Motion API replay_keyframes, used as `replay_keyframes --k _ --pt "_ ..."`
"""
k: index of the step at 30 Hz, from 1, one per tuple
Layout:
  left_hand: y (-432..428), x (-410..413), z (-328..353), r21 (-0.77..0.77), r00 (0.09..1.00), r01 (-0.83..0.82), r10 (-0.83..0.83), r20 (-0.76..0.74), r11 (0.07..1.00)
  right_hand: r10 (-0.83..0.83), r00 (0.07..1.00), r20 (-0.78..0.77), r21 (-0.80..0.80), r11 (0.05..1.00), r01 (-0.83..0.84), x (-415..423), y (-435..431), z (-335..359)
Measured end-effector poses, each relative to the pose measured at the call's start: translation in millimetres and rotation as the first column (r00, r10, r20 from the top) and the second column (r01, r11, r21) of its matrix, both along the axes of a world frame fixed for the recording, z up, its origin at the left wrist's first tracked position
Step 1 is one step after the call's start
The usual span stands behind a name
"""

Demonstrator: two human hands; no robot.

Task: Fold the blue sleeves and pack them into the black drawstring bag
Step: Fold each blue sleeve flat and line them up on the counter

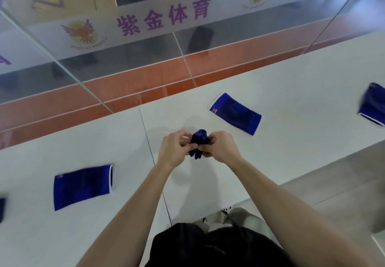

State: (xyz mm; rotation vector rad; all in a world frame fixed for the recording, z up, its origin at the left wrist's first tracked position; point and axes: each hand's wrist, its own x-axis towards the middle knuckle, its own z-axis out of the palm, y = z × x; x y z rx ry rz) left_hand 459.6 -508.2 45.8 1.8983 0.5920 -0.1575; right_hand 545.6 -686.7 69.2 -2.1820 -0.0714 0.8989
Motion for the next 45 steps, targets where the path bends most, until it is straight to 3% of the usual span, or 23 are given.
replay_keyframes --k 6,11,16,19,21,23,25,28,33,35,36,38,41,43,45 --pt "-8 -23 18 0.151 0.999 0.037 -0.041 0.027 0.988 -0.035 0.999 -0.005 0.025 0.999 0.035 -25 -5 14" --pt "-30 -53 33 0.276 0.991 0.062 -0.091 0.094 0.959 -0.106 0.994 -0.028 0.146 0.983 0.109 -63 -22 17" --pt "-53 -105 44 0.613 0.975 0.12 -0.209 0.076 0.781 0.016 0.996 0.091 0.081 0.996 -0.023 -114 -39 23" --pt "-55 -140 52 0.69 0.972 0.172 -0.234 -0.004 0.703 0.076 0.997 0.023 0.22 0.972 -0.08 -151 -46 25" --pt "-48 -163 57 0.583 0.985 0.147 -0.171 -0.014 0.799 0.094 0.989 0.11 0.241 0.963 -0.119 -171 -47 25" --pt "-34 -186 58 0.343 0.991 0.129 -0.132 -0.013 0.93 0.12 0.944 0.306 0.147 0.974 -0.172 -185 -45 26" --pt "-18 -209 61 0.168 0.988 0.154 -0.156 0.0 0.974 0.181 0.93 0.321 0.141 0.961 -0.236 -198 -36 29" --pt "1 -243 64 0.105 0.987 0.162 -0.162 -0.015 0.981 0.342 0.895 0.287 0.167 0.902 -0.399 -215 -9 34" --pt "48 -287 65 0.144 1.0 0.013 -0.011 -0.019 0.989 0.396 0.804 0.445 0.143 0.854 -0.5 -245 49 33" --pt "76 -305 64 0.162 0.994 -0.104 0.107 -0.013 0.981 0.426 0.7 0.573 0.067 0.827 -0.558 -254 75 29" --pt "91 -314 63 0.128 0.984 -0.173 0.177 -0.025 0.977 0.446 0.606 0.659 0.009 0.801 -0.599 -258 90 26" --pt "120 -329 61 -0.096 0.948 -0.314 0.305 -0.094 0.945 0.458 0.376 0.806 -0.099 0.729 -0.678 -269 124 20" --pt "171 -347 65 -0.524 0.912 -0.409 0.356 -0.204 0.747 0.423 0.103 0.9 -0.204 0.619 -0.758 -290 190 6" --pt "213 -359 55 -0.6 0.904 -0.417 0.38 -0.196 0.683 0.422 0.008 0.907 -0.26 0.574 -0.776 -307 237 -3" --pt "255 -371 44 -0.516 0.899 -0.436 0.386 -0.209 0.737 0.491 0.016 0.871 -0.292 0.543 -0.787 -325 279 -10"
